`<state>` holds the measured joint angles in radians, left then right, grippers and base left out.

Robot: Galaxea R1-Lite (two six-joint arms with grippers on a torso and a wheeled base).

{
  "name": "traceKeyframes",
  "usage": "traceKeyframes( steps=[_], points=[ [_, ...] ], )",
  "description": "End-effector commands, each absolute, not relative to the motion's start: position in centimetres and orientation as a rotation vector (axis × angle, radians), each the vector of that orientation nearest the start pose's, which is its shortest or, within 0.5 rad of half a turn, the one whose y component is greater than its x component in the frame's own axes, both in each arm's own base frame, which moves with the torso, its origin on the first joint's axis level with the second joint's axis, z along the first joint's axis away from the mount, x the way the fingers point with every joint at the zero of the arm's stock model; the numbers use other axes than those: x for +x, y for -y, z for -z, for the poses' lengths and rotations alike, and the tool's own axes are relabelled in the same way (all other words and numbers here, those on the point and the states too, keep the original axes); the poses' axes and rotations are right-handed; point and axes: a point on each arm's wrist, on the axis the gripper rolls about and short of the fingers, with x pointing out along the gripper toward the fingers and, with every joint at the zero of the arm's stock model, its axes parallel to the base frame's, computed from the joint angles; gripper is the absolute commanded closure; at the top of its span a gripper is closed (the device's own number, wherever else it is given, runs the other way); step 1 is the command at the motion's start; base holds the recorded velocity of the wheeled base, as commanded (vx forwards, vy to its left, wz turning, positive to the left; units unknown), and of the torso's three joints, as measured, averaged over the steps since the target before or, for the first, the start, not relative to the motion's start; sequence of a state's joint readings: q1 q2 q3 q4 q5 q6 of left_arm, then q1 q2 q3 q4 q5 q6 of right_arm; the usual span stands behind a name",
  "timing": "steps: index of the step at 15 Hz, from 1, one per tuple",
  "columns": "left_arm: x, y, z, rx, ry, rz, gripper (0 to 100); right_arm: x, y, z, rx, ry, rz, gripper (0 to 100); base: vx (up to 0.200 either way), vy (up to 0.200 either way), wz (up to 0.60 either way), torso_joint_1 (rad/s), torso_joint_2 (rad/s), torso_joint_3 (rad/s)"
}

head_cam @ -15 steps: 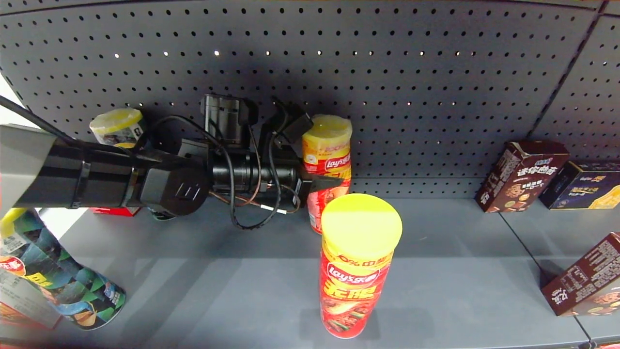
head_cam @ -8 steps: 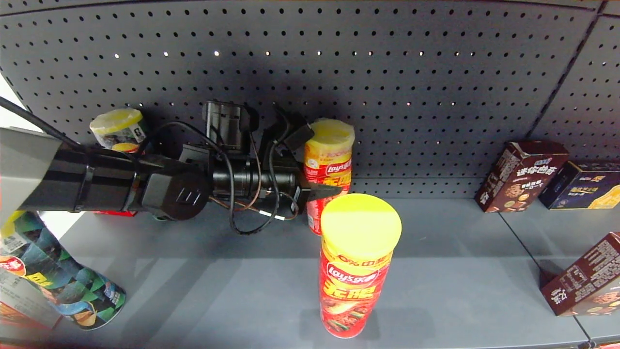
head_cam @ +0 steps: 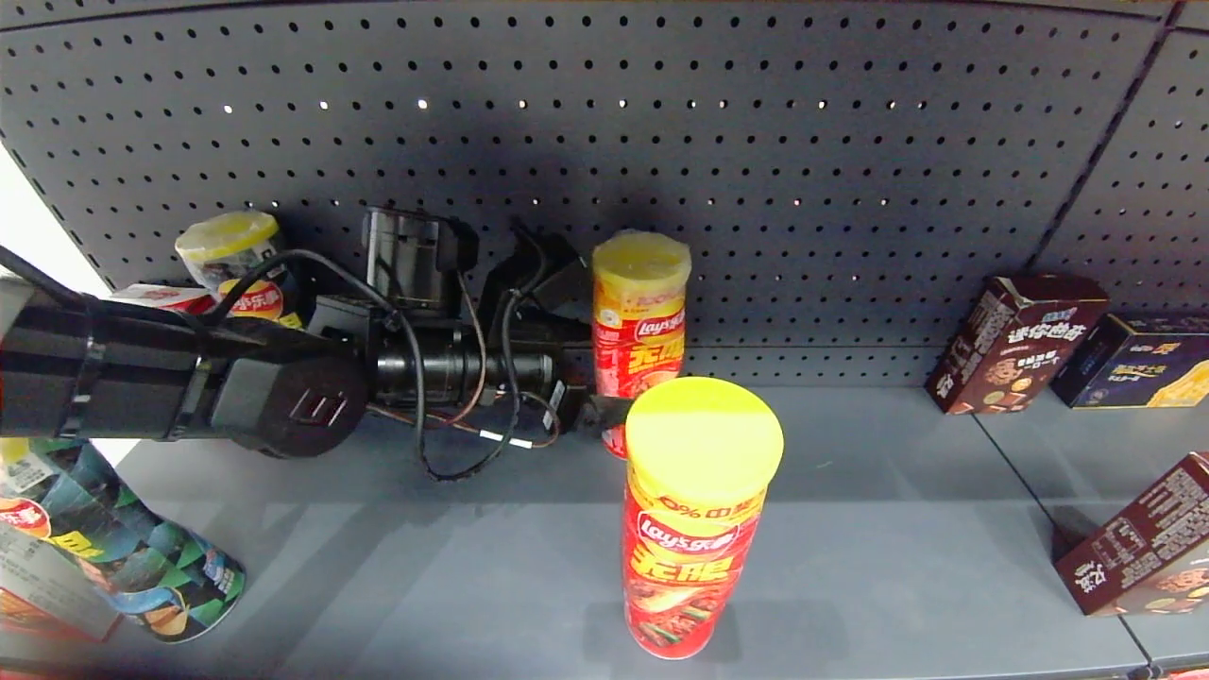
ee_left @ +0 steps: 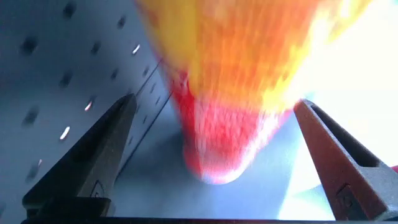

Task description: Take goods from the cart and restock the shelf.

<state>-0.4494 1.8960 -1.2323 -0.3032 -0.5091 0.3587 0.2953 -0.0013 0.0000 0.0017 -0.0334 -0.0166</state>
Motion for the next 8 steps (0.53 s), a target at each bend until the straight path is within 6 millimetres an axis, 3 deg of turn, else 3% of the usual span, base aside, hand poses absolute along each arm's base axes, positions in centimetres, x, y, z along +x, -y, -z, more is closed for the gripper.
traceKeyframes(
  steps=[1,8],
  points=[
    [31.4,16.2,-20.5,0.336,-0.208,0.923,0,-2.2,0.7,-7.5,-0.017,0.001,-0.262,0,0.000,0.000,0.00,0.000,0.00,0.000],
    [31.6,15.1,-19.7,0.340,-0.190,0.781,0,-2.2,0.7,-7.5,-0.017,0.001,-0.262,0,0.000,0.000,0.00,0.000,0.00,0.000]
  ],
)
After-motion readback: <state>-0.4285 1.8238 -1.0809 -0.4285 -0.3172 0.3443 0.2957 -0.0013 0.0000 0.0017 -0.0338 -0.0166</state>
